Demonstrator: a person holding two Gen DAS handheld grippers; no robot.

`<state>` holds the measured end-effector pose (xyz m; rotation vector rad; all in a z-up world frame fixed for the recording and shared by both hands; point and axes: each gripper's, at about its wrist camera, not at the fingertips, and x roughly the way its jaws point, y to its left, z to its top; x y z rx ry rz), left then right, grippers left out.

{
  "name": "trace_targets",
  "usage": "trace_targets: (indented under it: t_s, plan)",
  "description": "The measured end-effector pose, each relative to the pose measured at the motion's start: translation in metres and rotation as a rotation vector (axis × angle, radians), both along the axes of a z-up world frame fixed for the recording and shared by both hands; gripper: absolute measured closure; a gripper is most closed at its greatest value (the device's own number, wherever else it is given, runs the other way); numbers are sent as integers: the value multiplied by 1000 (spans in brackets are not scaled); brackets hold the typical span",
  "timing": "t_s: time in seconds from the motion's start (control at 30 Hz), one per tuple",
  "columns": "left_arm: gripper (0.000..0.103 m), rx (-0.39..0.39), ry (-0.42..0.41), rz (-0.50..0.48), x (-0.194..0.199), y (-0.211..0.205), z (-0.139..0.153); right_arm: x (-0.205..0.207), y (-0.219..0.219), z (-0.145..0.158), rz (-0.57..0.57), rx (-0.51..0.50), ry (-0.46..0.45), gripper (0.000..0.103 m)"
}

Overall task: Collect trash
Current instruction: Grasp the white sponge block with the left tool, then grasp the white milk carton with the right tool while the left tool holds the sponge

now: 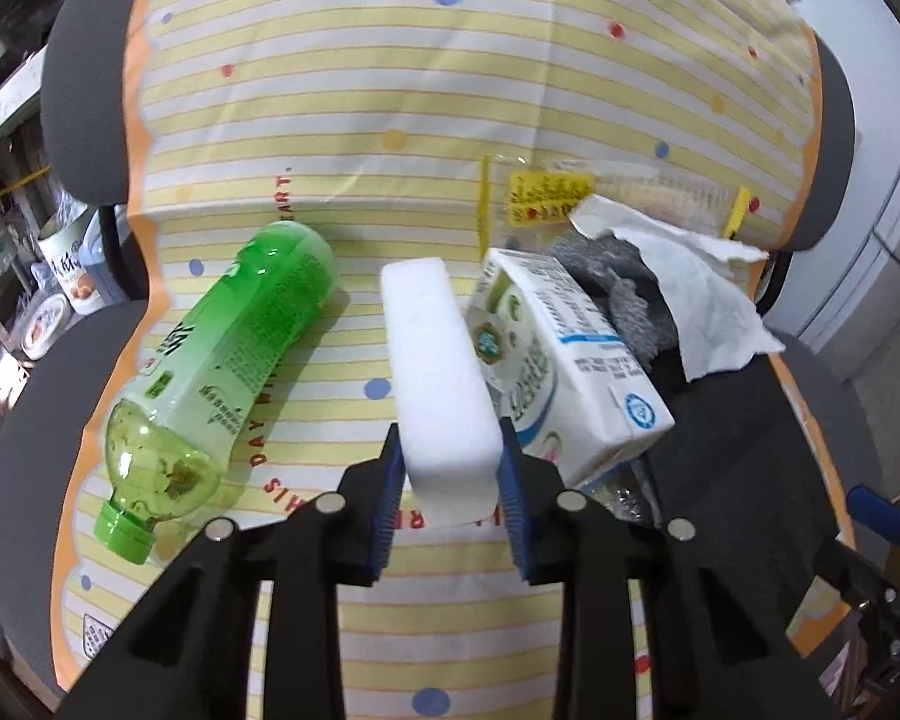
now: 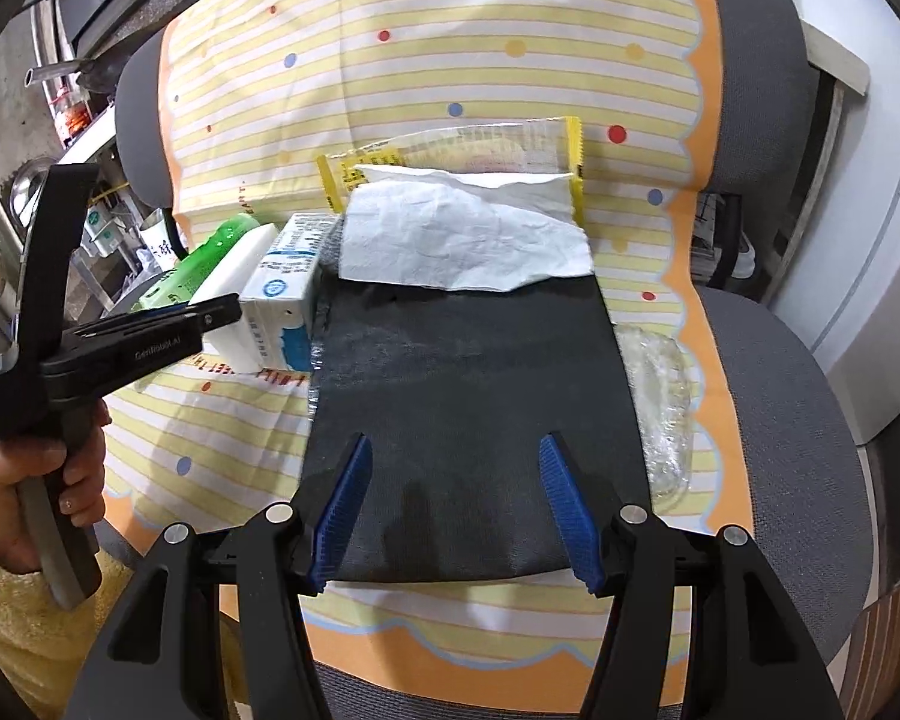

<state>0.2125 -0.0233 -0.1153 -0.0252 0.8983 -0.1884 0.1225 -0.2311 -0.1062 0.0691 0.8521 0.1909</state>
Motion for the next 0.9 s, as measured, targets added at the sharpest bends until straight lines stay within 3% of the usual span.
trace_targets:
  t_s: [0.17, 0.37, 0.5, 0.9]
  plan:
    - [77, -24, -51, 15, -29, 29, 17, 1, 25, 9, 39, 10, -23, 43]
    - [77, 0, -32, 36, -67, 63, 20, 14, 63, 18, 97, 33, -61, 37]
    - [76, -13, -14, 41, -74, 78, 16, 34, 85, 16, 118, 32, -64, 37]
    - [76, -44, 0, 45, -73, 93, 7, 88, 106, -6, 42, 39, -40, 41]
